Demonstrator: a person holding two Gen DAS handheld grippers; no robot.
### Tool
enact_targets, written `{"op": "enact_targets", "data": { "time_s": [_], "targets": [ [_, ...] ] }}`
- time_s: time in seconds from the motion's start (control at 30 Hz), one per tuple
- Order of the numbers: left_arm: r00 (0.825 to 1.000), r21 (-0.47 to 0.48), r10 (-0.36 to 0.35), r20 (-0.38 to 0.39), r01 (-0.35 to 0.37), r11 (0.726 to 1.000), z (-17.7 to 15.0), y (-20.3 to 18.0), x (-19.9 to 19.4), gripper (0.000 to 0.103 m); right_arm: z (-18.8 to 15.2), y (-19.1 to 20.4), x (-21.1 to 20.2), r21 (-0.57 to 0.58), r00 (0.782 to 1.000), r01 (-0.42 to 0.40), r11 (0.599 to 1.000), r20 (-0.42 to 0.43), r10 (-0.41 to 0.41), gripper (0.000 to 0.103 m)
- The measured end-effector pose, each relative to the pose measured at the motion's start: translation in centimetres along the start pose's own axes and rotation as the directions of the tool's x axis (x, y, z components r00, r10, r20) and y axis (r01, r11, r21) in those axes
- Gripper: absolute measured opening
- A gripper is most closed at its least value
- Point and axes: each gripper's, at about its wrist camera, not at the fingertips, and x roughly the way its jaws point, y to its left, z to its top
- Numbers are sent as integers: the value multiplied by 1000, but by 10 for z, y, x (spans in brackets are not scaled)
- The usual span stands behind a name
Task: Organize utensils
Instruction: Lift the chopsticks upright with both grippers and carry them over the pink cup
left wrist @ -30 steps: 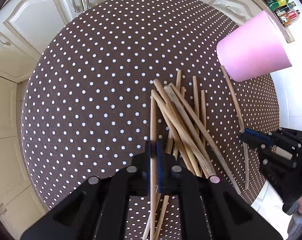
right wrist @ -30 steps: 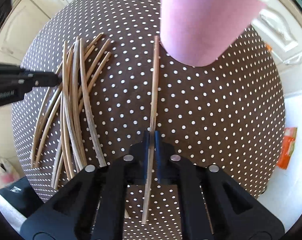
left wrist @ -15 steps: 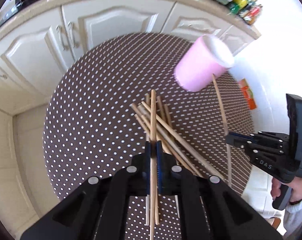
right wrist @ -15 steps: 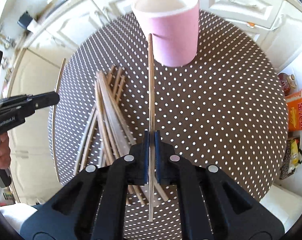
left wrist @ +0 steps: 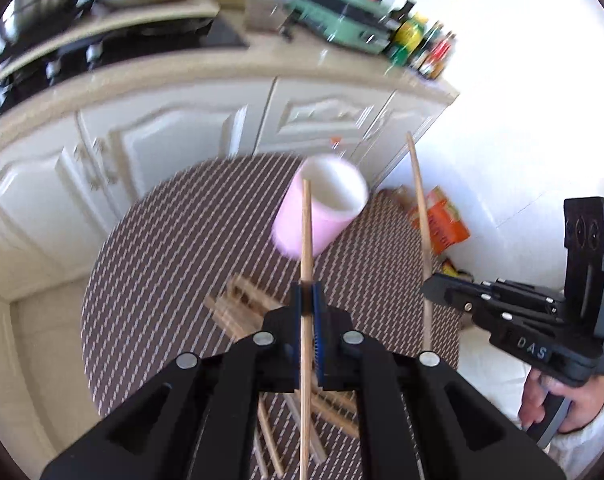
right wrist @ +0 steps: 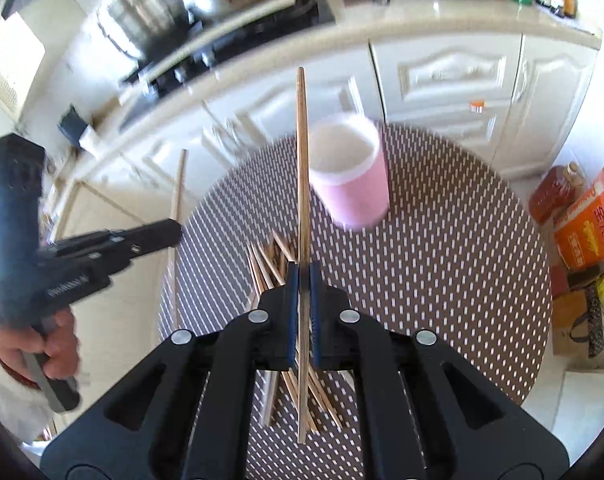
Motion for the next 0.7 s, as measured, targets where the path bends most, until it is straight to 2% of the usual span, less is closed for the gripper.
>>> {"op": "enact_targets", "data": {
  "time_s": [0.07, 0.33, 0.4, 0.53, 0.63, 0.7],
  "targets": [
    [999, 13, -20, 40, 19, 1000, 18, -10, 0, 5, 15, -6, 15, 11, 999, -4, 1000, 43, 3, 6],
    [980, 38, -54, 189, 47, 998, 95, -42, 1, 6, 73, -24, 9, 35, 980, -44, 998, 196, 37, 6],
    [972, 37, -48, 231, 40, 999, 113, -47, 4, 6, 88, -31, 14, 43, 979, -70, 997, 195, 61, 6],
    [955, 31, -32, 296, 24, 999, 143, -56, 15, 6, 114, -40, 23, 33, 968, -64, 997, 244, 54, 6],
    [945, 19, -9, 326, 3, 1000, 158, -59, 25, 6, 128, -46, 31, 32, 960, -56, 998, 277, 45, 6],
    [945, 12, 12, 326, -16, 1000, 166, -59, 34, 6, 136, -50, 38, 31, 959, -51, 998, 281, 40, 6]
  ]
}}
